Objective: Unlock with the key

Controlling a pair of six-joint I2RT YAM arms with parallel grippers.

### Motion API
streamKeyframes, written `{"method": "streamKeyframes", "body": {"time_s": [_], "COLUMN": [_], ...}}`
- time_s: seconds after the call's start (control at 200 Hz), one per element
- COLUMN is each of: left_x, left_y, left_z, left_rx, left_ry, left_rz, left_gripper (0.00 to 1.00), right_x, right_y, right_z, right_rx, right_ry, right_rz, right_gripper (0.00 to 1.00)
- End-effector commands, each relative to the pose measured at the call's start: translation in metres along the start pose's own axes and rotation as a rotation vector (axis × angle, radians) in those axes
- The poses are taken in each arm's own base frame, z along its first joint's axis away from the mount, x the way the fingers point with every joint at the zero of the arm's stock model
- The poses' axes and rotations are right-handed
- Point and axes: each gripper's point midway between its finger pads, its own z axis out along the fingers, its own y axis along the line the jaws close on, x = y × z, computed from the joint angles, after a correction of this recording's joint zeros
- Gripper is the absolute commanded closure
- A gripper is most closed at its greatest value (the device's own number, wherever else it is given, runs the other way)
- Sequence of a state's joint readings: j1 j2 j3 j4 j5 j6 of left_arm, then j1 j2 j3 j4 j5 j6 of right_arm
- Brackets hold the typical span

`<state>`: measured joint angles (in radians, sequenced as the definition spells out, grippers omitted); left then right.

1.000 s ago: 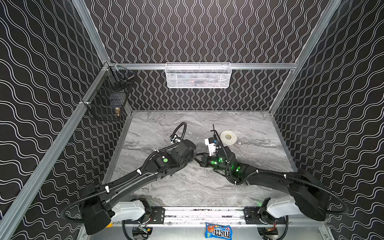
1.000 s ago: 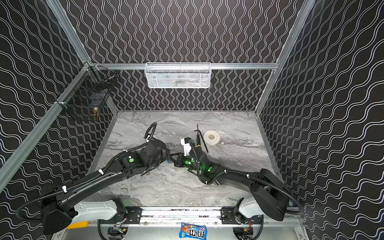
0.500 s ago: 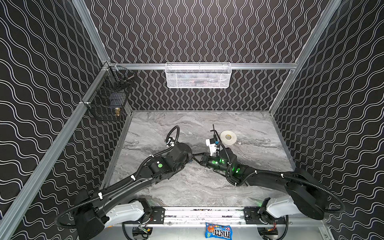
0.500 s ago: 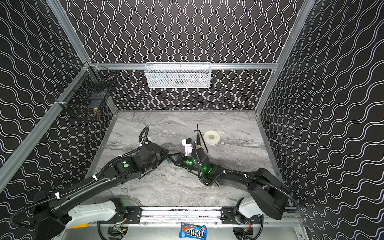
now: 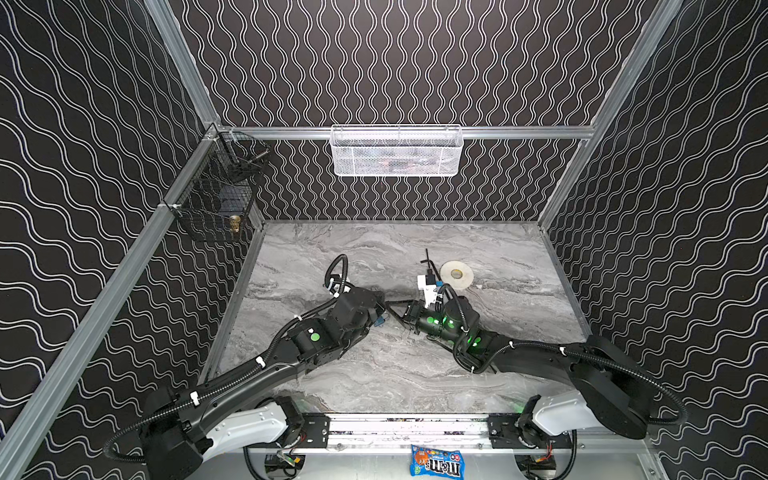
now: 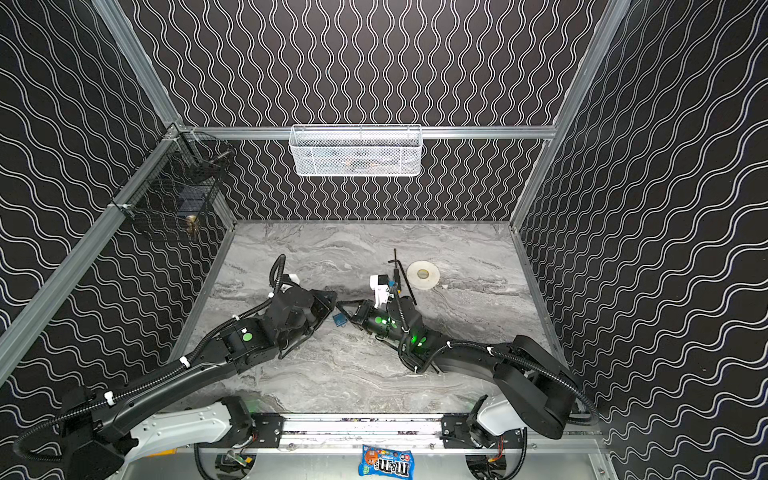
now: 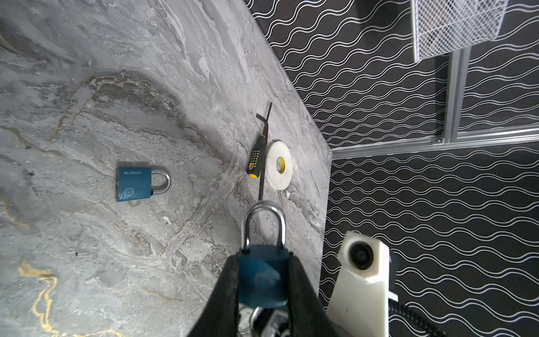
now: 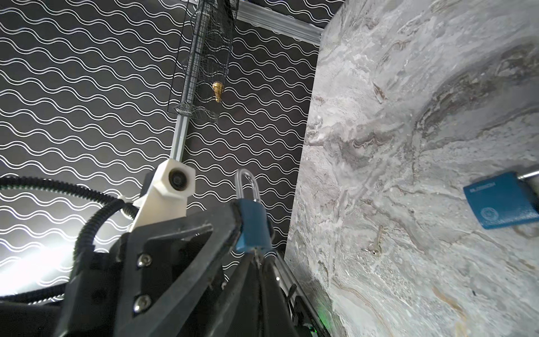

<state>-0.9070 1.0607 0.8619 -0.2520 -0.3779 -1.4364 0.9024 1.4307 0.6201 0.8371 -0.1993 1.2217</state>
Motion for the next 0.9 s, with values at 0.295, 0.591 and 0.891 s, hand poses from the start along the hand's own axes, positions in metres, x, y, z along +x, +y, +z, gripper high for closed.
{"method": "streamKeyframes", "body": {"time_s": [0.295,0.591,0.891], "left_x": [0.007,-0.014,-0.005], "left_y": [-0.029,-0.018,-0.005], "left_z": [-0.013,-0.008,-0.020], "left_rx": [0.057,-0.059,0.050], "left_ry": [0.085,0.027,0.058], "left_rz": [0.053,0.260,0.722], "left_gripper": [1.00,1.00,1.00], "right_x": [-0.003,-0.001,-0.007], "right_y": [0.005,0.003,-0.013], "right_z": [-0.006,-0.022,-0.046], "right_rx": [0.022,0.087,0.283], "right_ry": [-0.016,-0.004,0.145], "right_rz": [-0.122,-0.211,-0.296], "right_gripper": [0.86,0.63,0.42]}}
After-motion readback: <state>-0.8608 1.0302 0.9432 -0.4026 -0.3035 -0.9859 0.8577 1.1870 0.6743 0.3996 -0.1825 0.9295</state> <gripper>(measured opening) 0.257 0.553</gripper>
